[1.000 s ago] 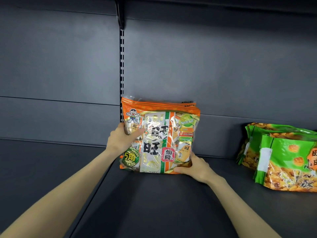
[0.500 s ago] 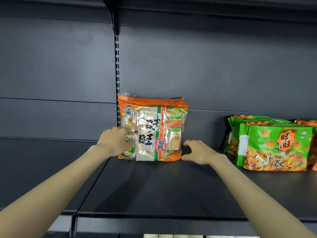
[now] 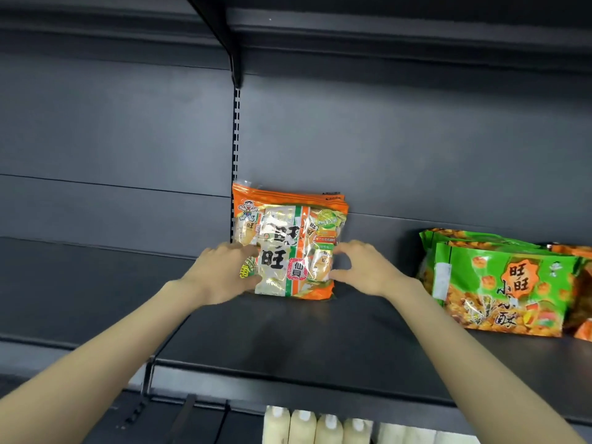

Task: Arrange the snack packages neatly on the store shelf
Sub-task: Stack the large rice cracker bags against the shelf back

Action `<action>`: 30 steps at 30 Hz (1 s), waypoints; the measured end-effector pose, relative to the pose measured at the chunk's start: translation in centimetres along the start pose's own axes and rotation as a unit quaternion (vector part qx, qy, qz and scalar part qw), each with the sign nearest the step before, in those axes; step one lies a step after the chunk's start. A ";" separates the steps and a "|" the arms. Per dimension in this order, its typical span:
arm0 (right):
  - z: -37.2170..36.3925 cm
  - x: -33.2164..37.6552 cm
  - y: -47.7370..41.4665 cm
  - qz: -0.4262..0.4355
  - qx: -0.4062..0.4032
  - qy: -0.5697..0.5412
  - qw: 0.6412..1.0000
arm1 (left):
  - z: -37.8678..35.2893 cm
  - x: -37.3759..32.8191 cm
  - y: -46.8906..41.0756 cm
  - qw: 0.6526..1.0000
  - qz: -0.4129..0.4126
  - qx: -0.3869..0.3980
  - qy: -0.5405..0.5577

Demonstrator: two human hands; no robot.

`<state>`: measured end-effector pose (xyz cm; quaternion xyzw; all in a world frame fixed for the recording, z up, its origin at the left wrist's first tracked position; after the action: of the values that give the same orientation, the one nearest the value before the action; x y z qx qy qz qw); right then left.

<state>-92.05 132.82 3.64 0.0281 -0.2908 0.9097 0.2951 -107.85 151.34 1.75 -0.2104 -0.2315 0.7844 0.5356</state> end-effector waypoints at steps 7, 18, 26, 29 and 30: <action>-1.3 0.5 -1.1 -0.002 0.008 -0.024 1.000 | -0.8 1.8 0.1 0.997 0.052 -0.024 0.049; -3.8 -1.3 -4.4 -0.092 -0.103 -0.089 0.986 | -6.1 5.6 -4.0 0.980 0.104 -0.033 0.165; -6.4 -1.6 -6.7 -0.159 -0.119 -0.241 0.950 | -9.5 7.8 -6.0 0.935 0.134 0.017 0.329; -7.1 -1.9 -7.8 -0.184 -0.120 -0.265 0.939 | -10.6 8.2 -6.4 0.918 0.133 0.035 0.371; -7.4 -2.1 -8.1 -0.194 -0.118 -0.273 0.935 | -11.0 8.3 -6.5 0.911 0.131 0.035 0.389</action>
<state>-84.92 141.09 1.24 0.2965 -0.4546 0.7508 0.3764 -99.48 162.67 -3.91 -0.5085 0.0531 0.7111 0.4826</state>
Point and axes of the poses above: each hand's wrist, its own y-axis away from the middle knuckle, its own z-axis out of the back of the hand, x = y × z, the point moved 2 cm from there along -y, towards the middle knuckle, and after that the axes turned 14 degrees about -x, right-handed, at the moved point
